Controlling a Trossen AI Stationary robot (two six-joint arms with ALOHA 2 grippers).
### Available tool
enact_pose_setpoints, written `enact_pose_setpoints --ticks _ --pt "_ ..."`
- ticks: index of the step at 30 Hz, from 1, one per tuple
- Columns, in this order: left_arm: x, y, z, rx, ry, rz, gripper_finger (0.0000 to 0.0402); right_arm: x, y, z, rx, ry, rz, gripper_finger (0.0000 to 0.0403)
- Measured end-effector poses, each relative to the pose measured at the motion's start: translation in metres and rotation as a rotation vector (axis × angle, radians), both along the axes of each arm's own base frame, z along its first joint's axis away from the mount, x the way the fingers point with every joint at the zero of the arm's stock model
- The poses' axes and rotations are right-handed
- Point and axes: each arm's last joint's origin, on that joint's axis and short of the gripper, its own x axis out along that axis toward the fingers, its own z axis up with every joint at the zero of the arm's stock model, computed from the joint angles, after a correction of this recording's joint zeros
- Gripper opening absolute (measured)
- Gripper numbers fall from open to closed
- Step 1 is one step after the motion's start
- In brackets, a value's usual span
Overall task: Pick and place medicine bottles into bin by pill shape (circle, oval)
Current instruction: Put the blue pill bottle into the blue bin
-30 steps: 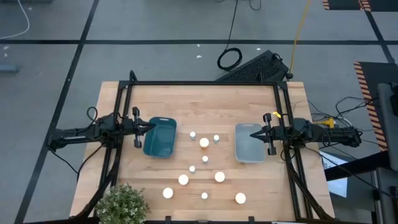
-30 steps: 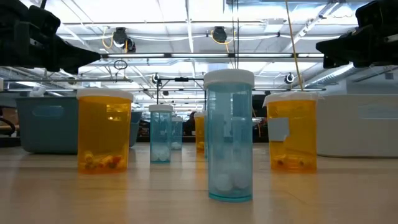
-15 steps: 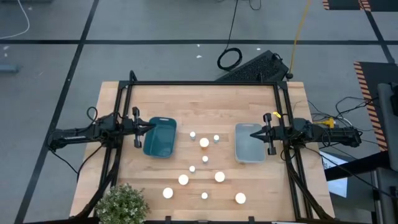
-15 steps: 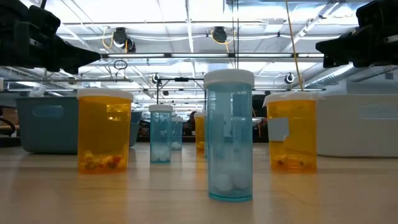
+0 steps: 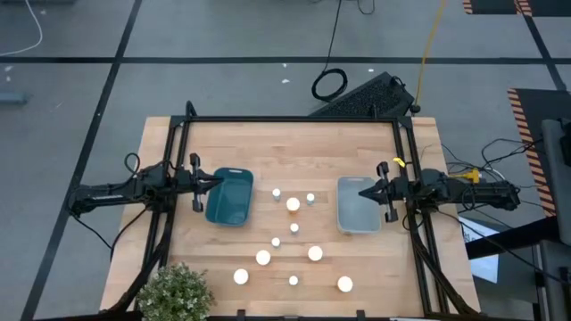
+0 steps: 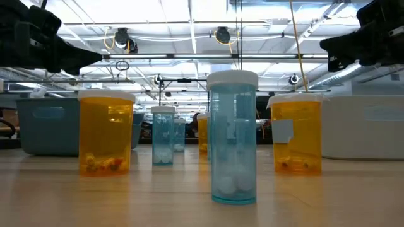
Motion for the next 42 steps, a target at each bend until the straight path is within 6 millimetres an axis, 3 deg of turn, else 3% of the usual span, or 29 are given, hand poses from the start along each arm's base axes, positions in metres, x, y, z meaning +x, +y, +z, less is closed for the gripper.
enact_pose_setpoints --ticks 10,19,27,34,42 --pt "0.000 0.000 0.000 0.000 0.001 0.000 0.0026 0.010 -0.002 0.066 -0.003 0.078 -0.070 0.0000" --pt "0.000 0.000 0.000 0.000 0.001 0.000 0.0026 0.033 -0.003 0.132 0.032 0.253 -0.109 0.0000" --pt "0.000 0.000 0.000 -0.022 -0.002 -0.001 0.0026 0.055 -0.003 0.177 0.088 0.391 -0.121 0.0000" --pt "0.000 0.000 0.000 -0.024 -0.003 -0.001 0.0026 0.069 -0.003 0.203 0.109 0.524 -0.134 0.0000" --pt "0.000 0.000 0.001 -0.024 -0.007 -0.001 0.0026 0.082 -0.003 0.208 0.105 0.612 -0.137 0.0000"
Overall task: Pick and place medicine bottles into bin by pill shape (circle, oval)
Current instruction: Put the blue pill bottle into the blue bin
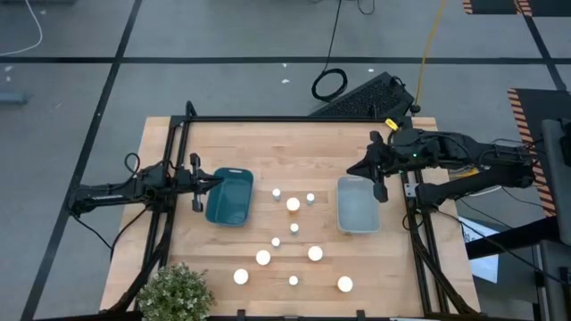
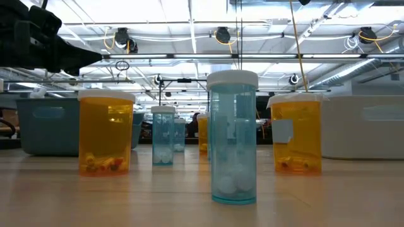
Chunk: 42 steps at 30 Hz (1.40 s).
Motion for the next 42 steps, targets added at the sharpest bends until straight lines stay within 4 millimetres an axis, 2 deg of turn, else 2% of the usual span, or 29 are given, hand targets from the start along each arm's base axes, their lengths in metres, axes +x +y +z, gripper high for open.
enact_pose_setpoints --ticks 2,6,12,17,24,29,32,35,38,42 --pt "-0.001 0.000 0.006 -0.001 -0.009 -0.001 0.0026 0.002 0.000 -0.001 0.000 0.009 0.000 0.0000" --pt "-0.009 -0.001 0.032 -0.027 -0.042 -0.002 0.0026 0.006 0.000 -0.003 0.000 0.021 0.001 0.0000" --pt "-0.025 -0.002 0.087 -0.105 0.028 0.012 0.0026 0.010 0.000 -0.007 -0.002 0.028 0.000 0.0000" --pt "-0.027 -0.002 0.137 -0.127 0.130 0.020 0.0026 0.015 0.000 -0.022 -0.004 0.033 0.001 0.0000" --pt "-0.011 -0.001 0.207 -0.132 0.254 0.027 0.0026 0.023 0.000 -0.048 -0.004 0.044 0.001 0.0000" --pt "0.015 0.002 0.237 -0.142 0.382 0.033 0.0026 0.026 0.000 -0.065 -0.002 0.047 -0.001 0.0000" --pt "0.038 0.003 0.240 -0.147 0.453 0.027 0.0026 0.029 0.000 -0.076 -0.002 0.037 -0.001 0.0000" --pt "0.061 0.000 0.231 -0.134 0.535 -0.002 0.0026 0.031 0.000 -0.087 -0.006 0.022 -0.007 0.0000" --pt "0.082 -0.006 0.212 -0.140 0.630 -0.031 0.0026 0.032 -0.001 -0.096 -0.026 0.006 -0.047 0.0000" --pt "0.105 -0.017 0.177 -0.107 0.715 -0.025 0.0026 0.036 -0.003 -0.101 -0.028 0.017 -0.105 0.0000"
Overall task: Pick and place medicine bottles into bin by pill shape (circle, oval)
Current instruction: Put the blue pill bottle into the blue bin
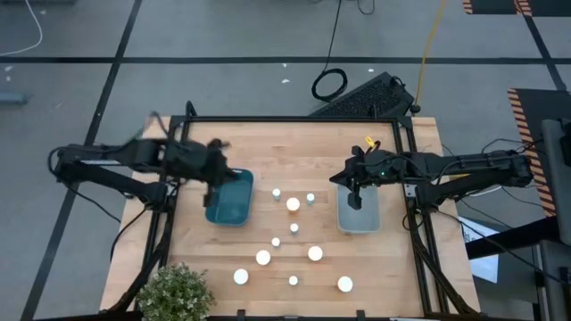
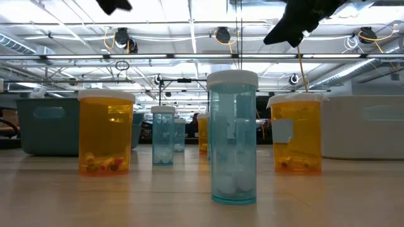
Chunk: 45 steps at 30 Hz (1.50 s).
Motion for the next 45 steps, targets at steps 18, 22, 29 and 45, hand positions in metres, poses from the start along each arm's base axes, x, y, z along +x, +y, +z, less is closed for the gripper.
enact_pose_setpoints --ticks 18,22,29,45 --pt "0.017 0.004 -0.035 0.070 -0.032 0.016 0.0026 0.066 0.000 -0.027 -0.029 0.223 0.022 0.0114" --pt "0.019 0.004 -0.043 0.070 -0.043 0.003 0.0026 0.084 -0.001 -0.042 -0.065 0.295 0.028 0.0172" --pt "0.020 0.004 -0.044 0.075 -0.051 -0.001 0.0026 0.101 -0.001 -0.063 -0.061 0.397 0.034 0.0264" --pt "0.020 0.004 -0.044 0.085 -0.050 -0.009 0.0026 0.114 -0.007 -0.101 0.031 0.506 0.036 0.0297"
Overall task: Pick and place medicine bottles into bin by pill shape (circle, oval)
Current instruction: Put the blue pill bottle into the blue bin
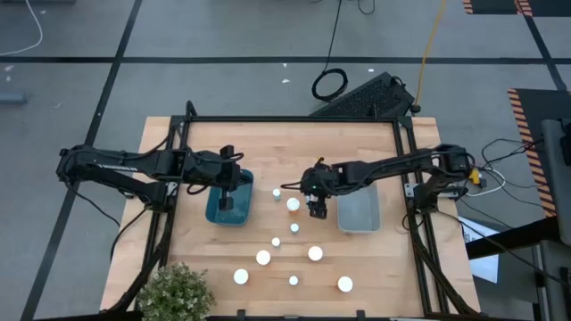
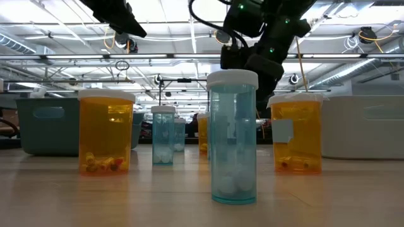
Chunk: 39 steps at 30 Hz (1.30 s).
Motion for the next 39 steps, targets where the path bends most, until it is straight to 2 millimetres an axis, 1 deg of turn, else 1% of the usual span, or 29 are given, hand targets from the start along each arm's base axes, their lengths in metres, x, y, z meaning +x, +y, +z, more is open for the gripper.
enact_pose_setpoints --ticks 4,8,11,21,25,28,33,36,39 --pt "0.000 0.000 0.000 0.002 0.000 -0.001 0.0026 0.000 -0.001 -0.003 -0.001 0.014 0.001 0.0294" --pt "0.000 0.000 0.000 0.004 0.001 -0.003 0.0026 -0.001 -0.001 -0.003 0.000 0.025 0.002 0.0272" --pt "0.000 0.000 0.000 0.005 0.000 -0.003 0.0026 -0.001 0.000 -0.003 0.020 0.024 0.012 0.0244" --pt "0.001 0.000 0.002 0.004 -0.025 -0.003 0.0026 0.003 0.000 -0.016 0.057 0.054 0.028 0.0134" --pt "0.001 0.000 0.002 0.004 -0.024 -0.004 0.0026 0.003 0.001 -0.016 0.069 0.056 0.037 0.0102" --pt "0.001 0.000 0.002 0.005 -0.024 -0.004 0.0026 0.002 0.001 -0.016 0.070 0.061 0.037 0.0097" --pt "0.001 0.000 0.002 0.005 -0.024 -0.004 0.0026 0.002 0.001 -0.016 0.068 0.062 0.040 0.0119" --pt "0.001 0.000 0.002 0.005 -0.024 -0.004 0.0026 -0.001 0.001 -0.012 0.066 0.064 0.043 0.0122" --pt "0.001 0.000 0.002 0.008 -0.024 -0.006 0.0026 -0.004 0.001 -0.004 0.064 0.054 0.043 0.0114"
